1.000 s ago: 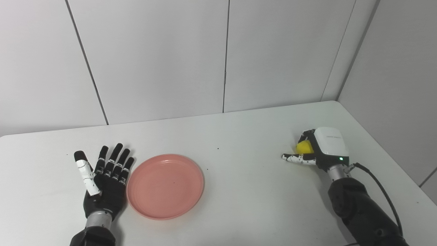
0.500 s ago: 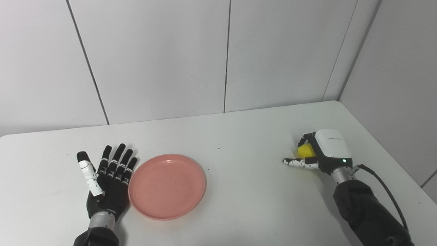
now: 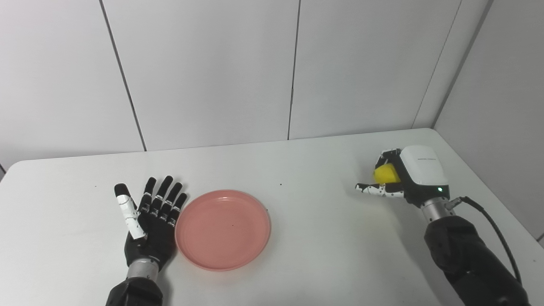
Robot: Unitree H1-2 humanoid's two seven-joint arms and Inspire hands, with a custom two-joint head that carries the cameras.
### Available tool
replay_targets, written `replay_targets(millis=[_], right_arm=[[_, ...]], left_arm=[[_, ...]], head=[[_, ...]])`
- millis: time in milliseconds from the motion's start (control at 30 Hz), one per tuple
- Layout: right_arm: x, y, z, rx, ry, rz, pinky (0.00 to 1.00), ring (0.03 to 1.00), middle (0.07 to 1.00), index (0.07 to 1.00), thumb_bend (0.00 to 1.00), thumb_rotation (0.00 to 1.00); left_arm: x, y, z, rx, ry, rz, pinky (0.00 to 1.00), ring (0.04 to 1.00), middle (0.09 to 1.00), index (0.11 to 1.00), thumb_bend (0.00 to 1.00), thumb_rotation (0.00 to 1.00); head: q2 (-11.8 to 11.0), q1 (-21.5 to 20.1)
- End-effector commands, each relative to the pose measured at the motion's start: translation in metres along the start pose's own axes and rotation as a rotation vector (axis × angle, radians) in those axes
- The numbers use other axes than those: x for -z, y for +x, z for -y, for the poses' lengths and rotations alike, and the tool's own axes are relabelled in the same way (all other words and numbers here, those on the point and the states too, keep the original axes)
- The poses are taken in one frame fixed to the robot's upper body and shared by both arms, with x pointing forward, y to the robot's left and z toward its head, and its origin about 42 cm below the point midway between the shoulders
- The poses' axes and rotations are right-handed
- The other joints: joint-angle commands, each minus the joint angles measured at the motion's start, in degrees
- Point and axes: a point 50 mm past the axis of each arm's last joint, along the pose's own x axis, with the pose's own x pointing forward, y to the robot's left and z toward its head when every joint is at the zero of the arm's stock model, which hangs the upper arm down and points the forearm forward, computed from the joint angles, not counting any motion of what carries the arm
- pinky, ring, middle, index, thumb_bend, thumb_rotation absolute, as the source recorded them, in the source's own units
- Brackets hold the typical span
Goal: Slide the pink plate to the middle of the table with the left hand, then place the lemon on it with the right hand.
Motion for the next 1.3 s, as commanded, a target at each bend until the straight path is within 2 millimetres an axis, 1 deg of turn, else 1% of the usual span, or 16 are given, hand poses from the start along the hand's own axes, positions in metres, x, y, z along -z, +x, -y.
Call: replay_targets(millis=[0,167,333,467,567,600,633,767,867,1133,1200,1267], right_arm=[[-0.010,0.020,0.034,0.095,-0.001,0.083,0.11,0.159,0.221,0.244,0.60,0.52],[-0.025,0.024,0.044,0.107,0.006,0.117,0.11,0.154,0.216,0.233,0.60,0.52],[-0.041,0.028,0.054,0.115,0.002,0.150,0.13,0.179,0.246,0.272,0.59,0.50],[-0.048,0.029,0.059,0.128,0.017,0.185,0.14,0.187,0.259,0.293,0.58,0.49],[-0.052,0.030,0.062,0.142,0.012,0.219,0.14,0.189,0.260,0.291,0.59,0.47],[-0.054,0.031,0.063,0.139,0.006,0.223,0.14,0.188,0.259,0.288,0.59,0.48],[-0.055,0.031,0.064,0.137,0.001,0.225,0.14,0.190,0.261,0.291,0.59,0.50],[-0.063,0.033,0.067,0.135,0.011,0.250,0.12,0.175,0.246,0.270,0.60,0.48],[-0.072,0.036,0.070,0.138,0.025,0.276,0.13,0.177,0.248,0.278,0.60,0.47],[-0.103,0.041,0.074,0.137,0.060,0.346,0.14,0.192,0.265,0.305,0.60,0.45],[-0.110,0.043,0.074,0.133,0.069,0.359,0.14,0.187,0.259,0.295,0.60,0.45],[-0.116,0.045,0.073,0.132,0.074,0.376,0.14,0.191,0.261,0.290,0.61,0.46]], left_arm=[[0.030,-0.012,-0.015,-0.121,-0.004,-0.103,0.90,0.870,0.867,0.963,0.88,0.86],[0.034,-0.014,-0.012,-0.117,-0.006,-0.103,0.91,0.880,0.874,0.975,0.86,0.87],[0.038,-0.014,-0.008,-0.127,-0.002,-0.102,0.90,0.873,0.870,0.969,0.86,0.88],[0.042,-0.014,-0.007,-0.133,-0.008,-0.101,0.87,0.853,0.854,0.955,0.86,0.87],[0.045,-0.014,-0.006,-0.123,-0.009,-0.101,0.87,0.851,0.857,0.954,0.87,0.85],[0.046,-0.014,-0.005,-0.119,-0.008,-0.100,0.88,0.855,0.860,0.962,0.87,0.86],[0.047,-0.014,-0.004,-0.116,-0.007,-0.100,0.89,0.860,0.864,0.970,0.88,0.86],[0.050,-0.013,-0.004,-0.105,-0.007,-0.095,0.91,0.872,0.880,0.990,0.88,0.86],[0.052,-0.012,-0.004,-0.113,0.014,-0.094,0.91,0.864,0.875,0.990,0.88,0.87],[0.056,-0.012,-0.003,-0.102,0.020,-0.093,0.90,0.862,0.867,0.996,0.85,0.88],[0.057,-0.012,-0.002,-0.101,0.020,-0.093,0.91,0.864,0.867,0.994,0.85,0.88],[0.059,-0.012,-0.002,-0.101,0.024,-0.094,0.90,0.863,0.863,0.991,0.86,0.88]], head=[[0.1,0.8],[-0.1,2.6],[-0.4,4.5],[-0.5,6.8],[-0.6,7.6],[-0.7,8.0],[-0.7,8.1],[-1.0,8.8],[-1.1,9.2],[-1.5,10.2],[-1.6,10.3],[-1.7,10.5]])
